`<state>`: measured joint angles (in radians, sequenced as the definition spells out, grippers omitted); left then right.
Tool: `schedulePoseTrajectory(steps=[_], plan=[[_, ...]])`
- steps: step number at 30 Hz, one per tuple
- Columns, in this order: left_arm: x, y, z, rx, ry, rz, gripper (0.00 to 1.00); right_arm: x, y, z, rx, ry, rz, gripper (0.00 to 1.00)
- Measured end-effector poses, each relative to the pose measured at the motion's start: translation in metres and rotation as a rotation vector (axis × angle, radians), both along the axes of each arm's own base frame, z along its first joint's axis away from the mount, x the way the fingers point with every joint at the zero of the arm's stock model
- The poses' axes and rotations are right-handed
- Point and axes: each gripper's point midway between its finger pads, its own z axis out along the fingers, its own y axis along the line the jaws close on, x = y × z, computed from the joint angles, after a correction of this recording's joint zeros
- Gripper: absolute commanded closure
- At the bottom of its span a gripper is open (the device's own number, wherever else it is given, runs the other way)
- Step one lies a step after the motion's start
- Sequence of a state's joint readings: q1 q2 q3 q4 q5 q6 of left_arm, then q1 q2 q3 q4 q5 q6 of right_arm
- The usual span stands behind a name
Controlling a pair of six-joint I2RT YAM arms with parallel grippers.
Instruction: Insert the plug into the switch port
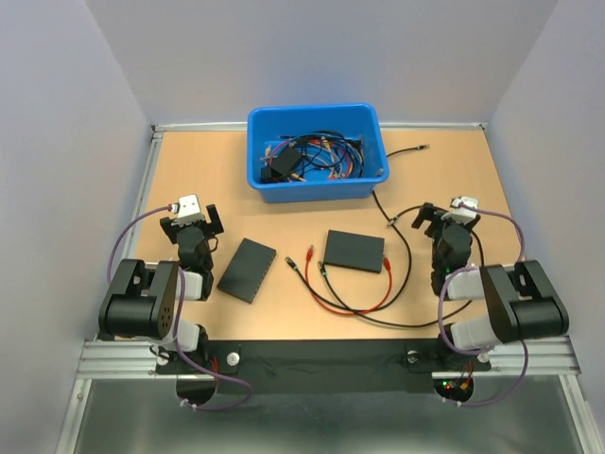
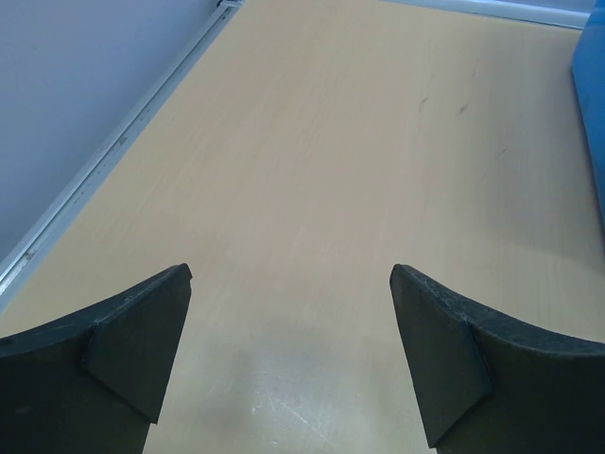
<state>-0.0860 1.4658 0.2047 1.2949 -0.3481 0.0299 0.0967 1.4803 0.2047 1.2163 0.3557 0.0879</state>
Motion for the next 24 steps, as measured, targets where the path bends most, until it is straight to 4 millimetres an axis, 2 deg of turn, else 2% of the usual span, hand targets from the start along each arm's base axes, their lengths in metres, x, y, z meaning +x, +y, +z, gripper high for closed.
schedulePoseTrajectory(steps=[3,7,10,11,12,14,17,20,23,24], plan=[[0.0,0.0,0.0,0.0,0.0,0.0,0.01,0.003,0.0,0.028,0.017,-0.047,-0.003,0.0],[0.0,0.0,0.0,0.0,-0.001,0.0,0.01,0.011,0.017,0.096,0.116,-0.141,0.065,0.0],[0.0,0.0,0.0,0.0,-0.001,0.0,0.01,0.017,0.041,0.142,0.194,-0.16,0.179,0.0],[0.0,0.0,0.0,0.0,-0.002,0.0,0.01,0.017,0.059,0.16,0.219,-0.157,0.248,0.0],[0.0,0.0,0.0,0.0,-0.002,0.0,0.01,0.017,0.067,0.168,0.225,-0.154,0.281,0.0],[0.0,0.0,0.0,0.0,-0.002,0.0,0.01,0.007,0.103,0.19,0.242,-0.137,0.412,0.0],[0.0,0.0,0.0,0.0,-0.002,0.0,0.01,-0.02,0.142,0.209,0.301,-0.135,0.602,0.0],[0.0,0.0,0.0,0.0,-0.002,0.0,0.01,-0.04,0.162,0.218,0.424,-0.144,0.72,0.0],[0.0,0.0,0.001,0.0,-0.002,0.0,0.01,-0.052,0.184,0.201,0.532,-0.065,0.833,0.0],[0.0,0.0,0.001,0.0,-0.002,0.0,0.01,-0.051,0.193,0.188,0.562,-0.008,0.864,0.0]])
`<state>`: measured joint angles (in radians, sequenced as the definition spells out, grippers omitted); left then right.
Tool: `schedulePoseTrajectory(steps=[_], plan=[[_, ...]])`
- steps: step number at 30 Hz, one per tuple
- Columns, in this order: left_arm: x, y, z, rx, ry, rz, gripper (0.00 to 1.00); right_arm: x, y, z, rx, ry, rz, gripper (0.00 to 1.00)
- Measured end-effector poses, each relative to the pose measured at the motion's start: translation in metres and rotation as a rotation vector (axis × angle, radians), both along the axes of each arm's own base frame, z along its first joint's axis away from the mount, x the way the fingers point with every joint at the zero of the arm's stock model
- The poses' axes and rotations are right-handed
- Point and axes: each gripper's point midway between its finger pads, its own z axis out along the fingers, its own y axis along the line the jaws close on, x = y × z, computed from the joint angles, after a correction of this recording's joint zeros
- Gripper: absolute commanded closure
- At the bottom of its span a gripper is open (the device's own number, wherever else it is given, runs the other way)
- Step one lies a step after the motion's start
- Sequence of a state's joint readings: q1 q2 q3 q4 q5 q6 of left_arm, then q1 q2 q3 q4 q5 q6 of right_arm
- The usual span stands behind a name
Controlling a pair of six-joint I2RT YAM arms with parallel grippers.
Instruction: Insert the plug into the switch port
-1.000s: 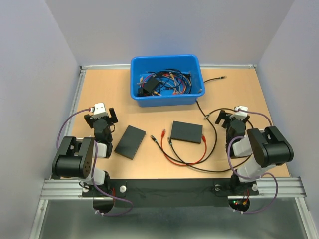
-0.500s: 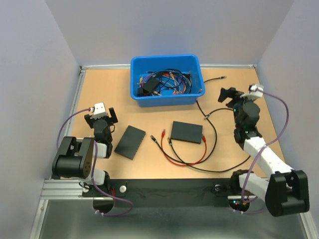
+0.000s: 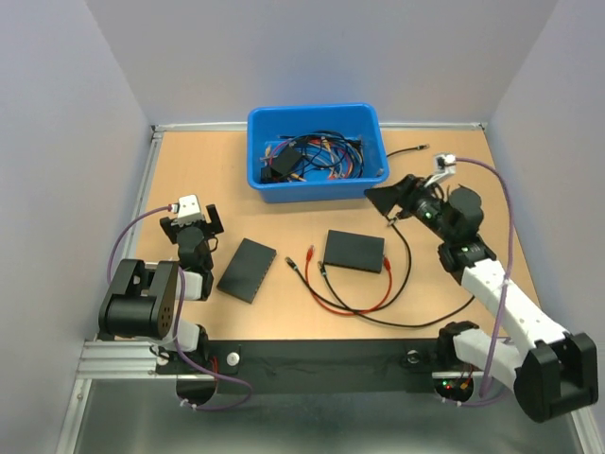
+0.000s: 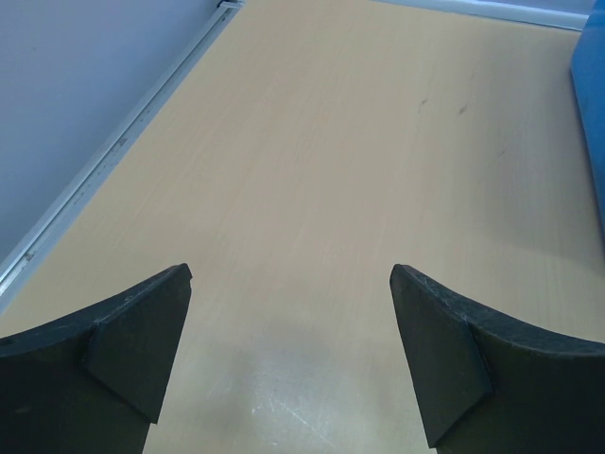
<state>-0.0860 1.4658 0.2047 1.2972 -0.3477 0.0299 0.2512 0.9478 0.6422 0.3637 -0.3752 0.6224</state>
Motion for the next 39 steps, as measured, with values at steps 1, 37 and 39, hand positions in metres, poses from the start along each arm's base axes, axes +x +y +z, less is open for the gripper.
schedulePoseTrajectory(steps=[1,37,39], plan=[[0.0,0.0,0.0,0.0,0.0,0.0,0.01,0.0,0.007,-0.009,-0.002,0.033,0.033,0.0],[0.022,0.005,0.069,-0.035,-0.153,0.045,0.01,-0.109,0.102,-0.232,-0.656,0.61,0.199,0.51],[0.019,0.006,0.098,-0.074,-0.21,0.062,0.01,-0.108,0.101,-0.236,-0.669,0.614,0.191,0.52]])
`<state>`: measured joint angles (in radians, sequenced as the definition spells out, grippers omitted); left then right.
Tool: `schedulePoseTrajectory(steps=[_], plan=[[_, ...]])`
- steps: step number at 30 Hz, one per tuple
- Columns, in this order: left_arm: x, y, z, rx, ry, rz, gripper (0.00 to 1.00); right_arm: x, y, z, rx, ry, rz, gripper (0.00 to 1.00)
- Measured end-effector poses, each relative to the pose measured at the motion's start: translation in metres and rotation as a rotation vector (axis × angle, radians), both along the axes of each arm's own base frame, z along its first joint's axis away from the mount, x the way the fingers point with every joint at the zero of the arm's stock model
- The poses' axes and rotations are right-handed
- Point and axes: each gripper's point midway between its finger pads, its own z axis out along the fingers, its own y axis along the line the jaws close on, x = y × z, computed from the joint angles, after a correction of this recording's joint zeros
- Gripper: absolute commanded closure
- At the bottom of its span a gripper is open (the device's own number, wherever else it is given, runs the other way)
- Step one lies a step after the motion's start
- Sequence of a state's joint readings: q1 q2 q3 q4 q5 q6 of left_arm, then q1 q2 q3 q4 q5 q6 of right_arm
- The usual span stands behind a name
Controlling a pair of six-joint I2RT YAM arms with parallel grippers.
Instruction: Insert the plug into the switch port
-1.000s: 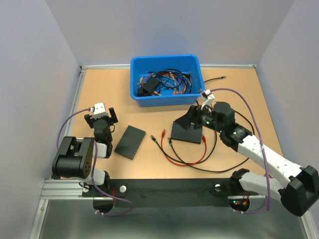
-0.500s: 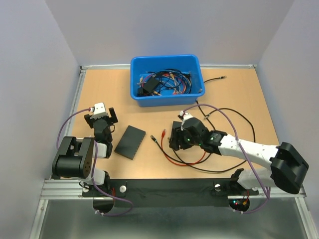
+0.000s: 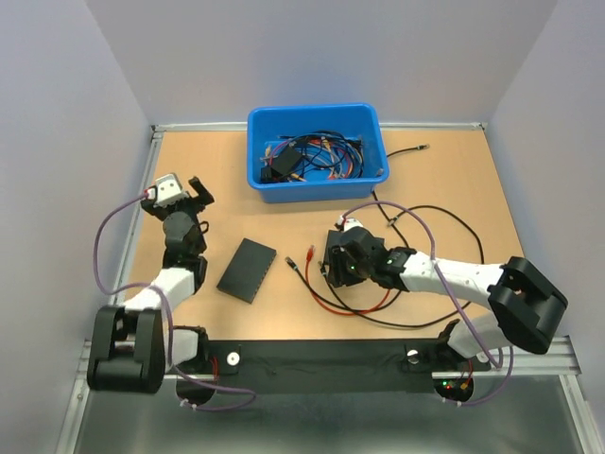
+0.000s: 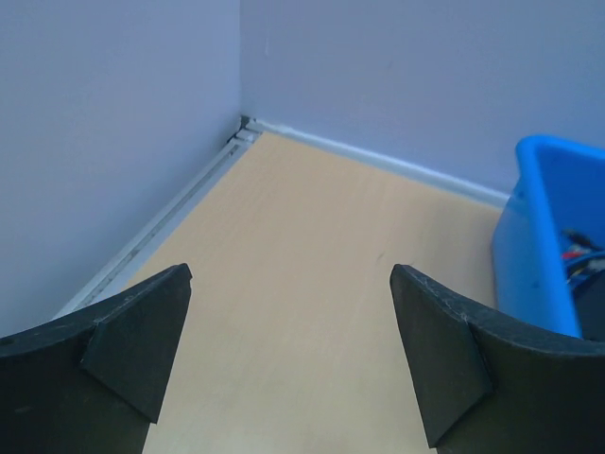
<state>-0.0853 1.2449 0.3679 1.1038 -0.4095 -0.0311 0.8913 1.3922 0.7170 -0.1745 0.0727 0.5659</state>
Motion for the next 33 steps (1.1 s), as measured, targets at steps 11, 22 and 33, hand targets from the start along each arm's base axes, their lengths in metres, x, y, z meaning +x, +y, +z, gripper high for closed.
schedulePoseTrajectory(steps=[11,22,33], plan=[[-0.07,-0.008,0.076,-0.324,-0.337,-0.077,0.03,0.012,0.007,-0.009,-0.043,-0.002,-0.006,0.56],[-0.051,-0.041,0.027,-0.431,0.005,-0.181,0.09,0.022,0.013,-0.015,-0.073,-0.007,-0.007,0.59],[-0.06,-0.059,-0.006,-0.468,0.187,-0.24,0.09,0.021,0.012,-0.026,-0.098,0.011,-0.003,0.62]])
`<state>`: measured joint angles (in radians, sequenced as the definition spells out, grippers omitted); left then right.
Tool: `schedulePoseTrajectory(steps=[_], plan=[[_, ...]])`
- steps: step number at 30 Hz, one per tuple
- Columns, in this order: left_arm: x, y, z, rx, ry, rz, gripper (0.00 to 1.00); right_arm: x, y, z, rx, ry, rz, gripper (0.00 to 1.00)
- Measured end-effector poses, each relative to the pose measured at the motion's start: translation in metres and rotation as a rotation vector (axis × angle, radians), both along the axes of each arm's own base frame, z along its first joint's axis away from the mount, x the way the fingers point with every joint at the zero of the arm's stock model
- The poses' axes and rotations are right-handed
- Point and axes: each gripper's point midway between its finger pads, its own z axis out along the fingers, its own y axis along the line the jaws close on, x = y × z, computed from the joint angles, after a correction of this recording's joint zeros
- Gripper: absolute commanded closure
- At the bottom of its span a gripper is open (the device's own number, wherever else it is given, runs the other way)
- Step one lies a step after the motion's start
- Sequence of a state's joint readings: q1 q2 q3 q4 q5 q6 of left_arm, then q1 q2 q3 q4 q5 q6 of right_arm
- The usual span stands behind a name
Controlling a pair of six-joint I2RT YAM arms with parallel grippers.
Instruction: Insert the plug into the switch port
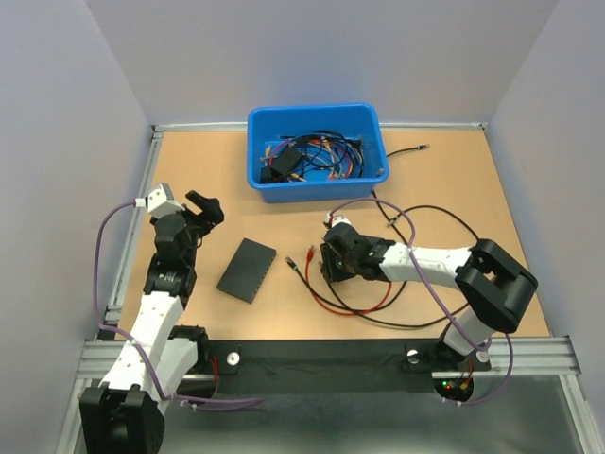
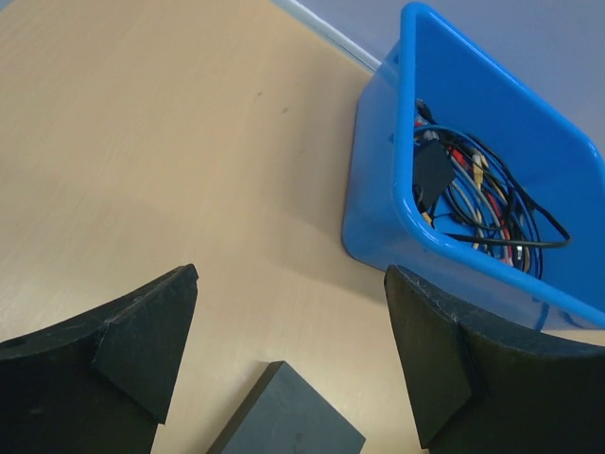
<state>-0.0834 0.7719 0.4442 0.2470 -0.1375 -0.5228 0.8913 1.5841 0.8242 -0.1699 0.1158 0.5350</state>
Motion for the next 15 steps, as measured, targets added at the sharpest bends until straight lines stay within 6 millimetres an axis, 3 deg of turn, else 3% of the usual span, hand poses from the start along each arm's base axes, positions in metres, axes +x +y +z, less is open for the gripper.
schedulePoseTrajectory(steps=[7,15], plan=[[-0.002,-0.01,0.014,0.006,0.021,-0.062,0.1,0.004,0.006,-0.005,-0.002,0.005,0.002,0.67],[-0.01,-0.024,0.005,0.001,0.069,-0.136,0.11,0.006,0.01,-0.006,0.004,0.008,0.007,0.93]])
